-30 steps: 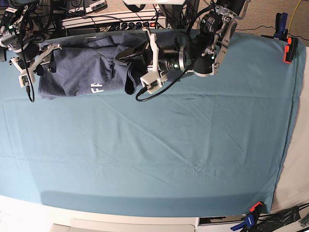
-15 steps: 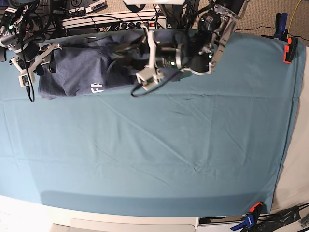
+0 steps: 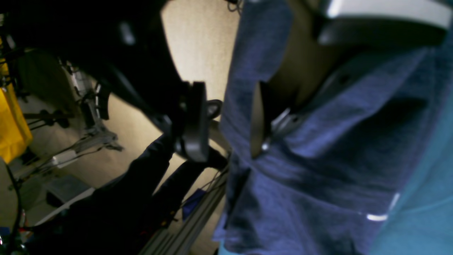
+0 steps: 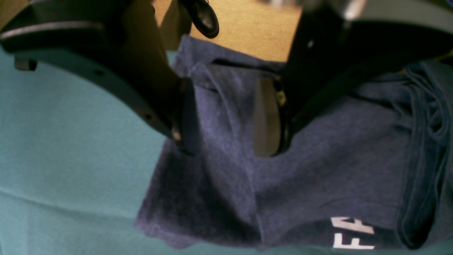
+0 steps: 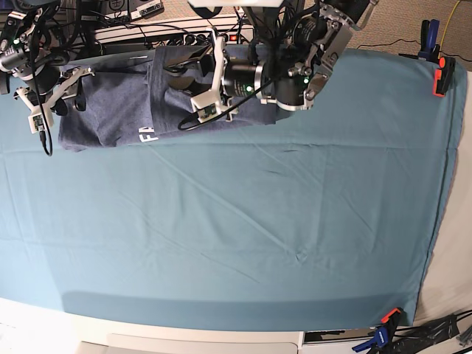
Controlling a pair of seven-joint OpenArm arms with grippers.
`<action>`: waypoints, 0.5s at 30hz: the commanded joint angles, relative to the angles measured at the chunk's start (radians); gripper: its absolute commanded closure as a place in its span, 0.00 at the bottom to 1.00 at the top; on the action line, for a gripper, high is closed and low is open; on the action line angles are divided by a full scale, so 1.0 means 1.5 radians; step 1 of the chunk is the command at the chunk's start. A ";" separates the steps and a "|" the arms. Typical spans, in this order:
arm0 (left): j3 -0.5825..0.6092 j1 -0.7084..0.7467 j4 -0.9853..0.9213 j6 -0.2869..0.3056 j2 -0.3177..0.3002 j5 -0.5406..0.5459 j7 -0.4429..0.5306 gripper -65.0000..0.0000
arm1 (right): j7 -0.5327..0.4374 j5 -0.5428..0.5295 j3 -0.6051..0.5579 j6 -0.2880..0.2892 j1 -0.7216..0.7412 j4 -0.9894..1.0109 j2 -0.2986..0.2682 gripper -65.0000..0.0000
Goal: Fold the T-shirt properly
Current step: 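Grasp the shirt's end with the left gripper and fold it toward the right gripper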
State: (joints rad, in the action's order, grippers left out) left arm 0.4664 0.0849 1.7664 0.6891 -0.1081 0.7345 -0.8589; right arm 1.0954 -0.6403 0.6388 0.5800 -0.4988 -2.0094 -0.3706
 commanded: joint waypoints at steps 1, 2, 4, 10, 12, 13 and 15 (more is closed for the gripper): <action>0.001 -0.011 0.010 0.006 0.007 0.005 0.019 0.66 | -0.016 -0.007 0.007 -0.001 0.002 -0.008 -0.011 0.59; 0.001 -0.015 0.010 -0.006 0.007 -0.004 0.020 0.66 | -0.015 -0.007 0.007 -0.001 0.002 -0.008 -0.011 0.59; 0.001 -0.021 0.010 -0.016 0.006 -0.023 0.019 0.66 | -0.013 -0.007 0.007 -0.011 0.003 -0.008 -0.012 0.59; 0.001 -0.022 0.010 -0.016 0.005 -0.029 0.013 0.66 | -0.003 -0.006 0.034 -0.026 0.083 0.016 0.006 0.59; 0.001 -0.022 0.010 -0.016 0.005 -0.029 0.003 0.66 | -0.006 -0.005 0.054 -0.026 0.109 0.034 0.009 0.52; 0.001 -0.022 0.010 -0.016 0.005 -0.029 -0.002 0.66 | -0.009 -0.001 0.066 -0.028 0.121 0.045 0.009 0.51; 0.001 -0.021 0.010 -0.016 0.003 -0.031 -0.007 0.66 | -0.012 0.003 0.096 -0.041 0.142 0.070 0.008 0.50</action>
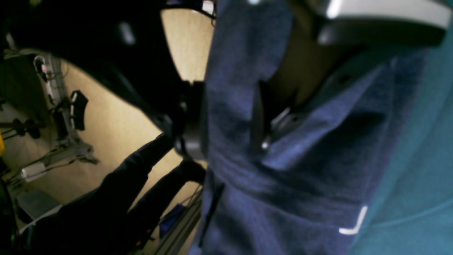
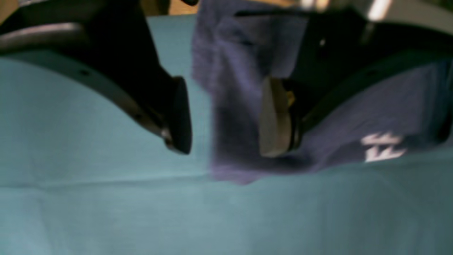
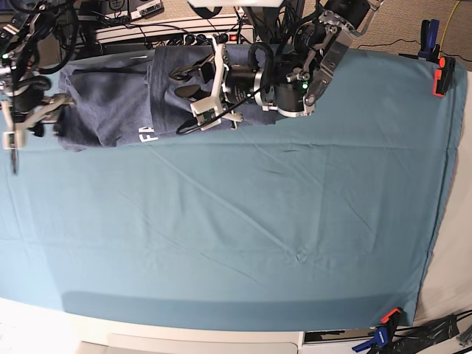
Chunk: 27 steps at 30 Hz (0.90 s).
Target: Fold the T-shirt properly
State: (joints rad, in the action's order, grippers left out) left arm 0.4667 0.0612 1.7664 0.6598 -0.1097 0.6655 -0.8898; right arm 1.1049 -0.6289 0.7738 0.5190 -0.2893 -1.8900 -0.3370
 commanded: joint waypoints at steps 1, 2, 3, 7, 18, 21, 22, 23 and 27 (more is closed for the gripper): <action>0.001 -0.006 0.010 0.004 0.004 0.011 0.012 0.66 | -0.019 -0.005 0.025 -0.003 0.013 0.005 -0.016 0.48; 0.001 -0.006 0.010 0.004 0.004 0.009 0.012 0.66 | -0.021 -0.005 0.045 -0.009 0.022 0.022 -0.017 0.45; 0.001 -0.006 0.010 0.004 0.004 0.010 0.012 0.66 | -0.022 -0.007 0.065 -0.016 0.031 0.041 -0.019 0.44; 0.001 -0.006 0.010 0.004 0.005 0.010 0.012 0.66 | -0.010 -0.057 0.119 -0.015 0.047 0.127 -0.042 0.40; 0.001 -0.006 0.010 0.004 0.005 0.010 0.012 0.66 | 0.035 -0.177 0.121 -0.005 0.051 0.247 -0.058 0.36; 0.001 -0.006 0.010 0.004 0.005 0.010 0.012 0.66 | 0.049 -0.201 0.119 0.006 0.051 0.248 -0.058 0.36; 0.001 -0.006 0.010 0.004 0.004 0.010 0.012 0.66 | 0.051 -0.204 0.114 0.008 0.050 0.248 -0.058 0.36; 0.001 -0.006 0.010 0.004 0.005 0.010 0.012 0.66 | 0.056 -0.205 0.106 0.009 0.050 0.248 -0.058 0.36; 0.001 -0.006 0.010 0.004 0.004 0.009 0.012 0.66 | 0.089 -0.224 0.046 0.009 0.046 0.248 -0.060 0.36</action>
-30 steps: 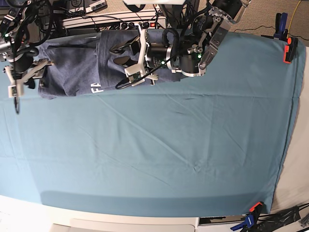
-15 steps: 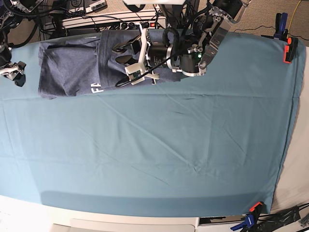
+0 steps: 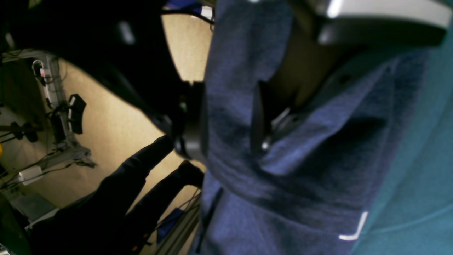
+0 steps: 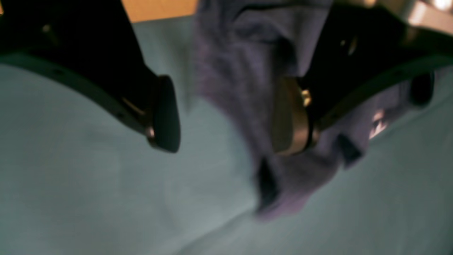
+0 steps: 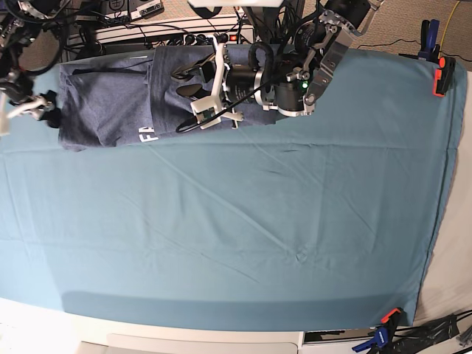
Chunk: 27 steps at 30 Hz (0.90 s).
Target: Fold the T-shirt properly
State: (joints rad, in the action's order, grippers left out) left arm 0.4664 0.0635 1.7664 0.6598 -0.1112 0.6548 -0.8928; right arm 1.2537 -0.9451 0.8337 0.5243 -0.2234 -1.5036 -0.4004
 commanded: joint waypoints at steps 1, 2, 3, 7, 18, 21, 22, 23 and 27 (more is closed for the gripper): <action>0.001 -0.007 0.010 0.004 0.005 0.017 0.014 0.66 | -0.009 -0.018 -0.012 0.011 0.001 -0.009 -0.017 0.36; 0.001 -0.007 0.010 0.004 0.005 0.017 0.013 0.66 | -0.008 -0.018 -0.031 0.017 0.001 -0.009 -0.017 0.36; 0.001 -0.007 0.010 0.004 0.005 0.016 0.012 0.66 | -0.008 -0.018 -0.050 0.018 0.002 -0.009 -0.018 0.36; 0.001 -0.007 0.010 0.004 0.006 0.017 0.012 0.66 | -0.010 -0.018 -0.105 0.018 0.002 -0.009 -0.017 0.36; 0.001 -0.007 0.010 0.004 0.006 0.017 0.012 0.66 | -0.024 0.003 -0.077 0.018 0.003 -0.008 -0.018 0.36; 0.001 -0.007 0.010 0.004 0.005 0.017 0.012 0.66 | -0.028 0.003 -0.076 0.022 0.003 -0.007 -0.016 0.36; 0.001 -0.007 0.010 0.004 0.006 0.017 0.012 0.66 | -0.030 0.003 -0.076 0.028 0.004 -0.002 -0.016 0.36; 0.001 -0.008 0.010 0.004 0.006 0.018 0.012 0.66 | -0.030 0.003 -0.076 0.030 0.007 0.010 -0.016 0.36; 0.001 -0.007 0.010 0.004 0.005 0.019 0.012 0.66 | -0.033 -0.001 -0.076 0.035 0.032 0.087 -0.016 0.36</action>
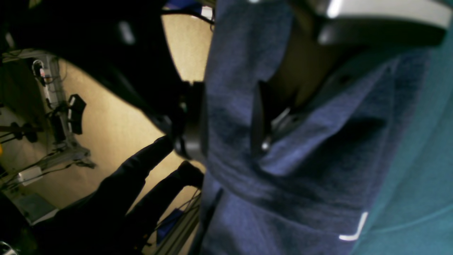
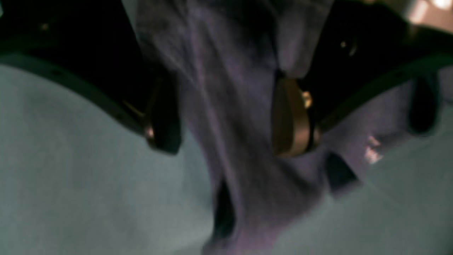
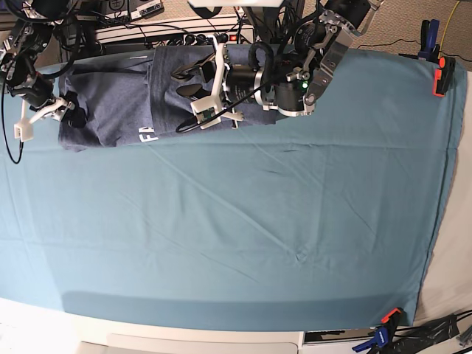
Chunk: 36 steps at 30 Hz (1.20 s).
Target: Fold the T-shirt properly
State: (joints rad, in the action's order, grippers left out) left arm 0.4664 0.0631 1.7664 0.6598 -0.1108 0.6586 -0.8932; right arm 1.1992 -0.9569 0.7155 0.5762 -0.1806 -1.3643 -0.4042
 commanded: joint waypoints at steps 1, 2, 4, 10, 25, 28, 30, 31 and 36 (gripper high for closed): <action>0.001 -0.007 0.010 0.004 0.005 0.017 0.012 0.66 | 0.004 0.004 0.003 0.009 0.012 0.012 -0.013 0.36; 0.001 -0.007 0.010 0.004 0.005 0.017 0.012 0.66 | 0.008 -0.002 0.003 0.014 0.019 0.026 -0.013 0.36; 0.001 -0.007 0.010 0.004 0.005 0.016 0.012 0.66 | 0.025 -0.022 0.003 0.021 0.031 0.041 -0.013 0.36; 0.001 -0.007 0.010 0.004 0.005 0.016 0.012 0.66 | 0.063 -0.048 0.003 0.022 0.033 0.042 -0.013 0.36; 0.001 -0.007 0.010 0.004 0.005 0.014 0.012 0.66 | 0.131 -0.096 0.002 0.056 0.033 0.042 -0.015 0.36; 0.001 -0.007 0.010 0.004 0.005 0.014 0.012 0.66 | 0.131 -0.103 -0.009 0.063 0.032 0.042 -0.018 0.36; 0.001 -0.007 0.010 0.004 0.005 0.014 0.012 0.66 | 0.131 -0.103 -0.030 0.069 0.031 0.042 -0.020 0.36; 0.001 -0.007 0.010 0.004 0.005 0.014 0.012 0.66 | 0.131 -0.103 -0.042 0.070 0.031 0.042 -0.019 0.36; 0.001 -0.007 0.010 0.004 0.005 0.014 0.012 0.66 | 0.131 -0.103 -0.115 0.070 0.032 0.042 -0.019 0.36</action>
State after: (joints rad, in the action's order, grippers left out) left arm 0.4667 0.0631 1.7664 0.6598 -0.1112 0.6548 -0.8967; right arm 1.3495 -1.1519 0.5495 0.6827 -0.1287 -1.2991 -0.4248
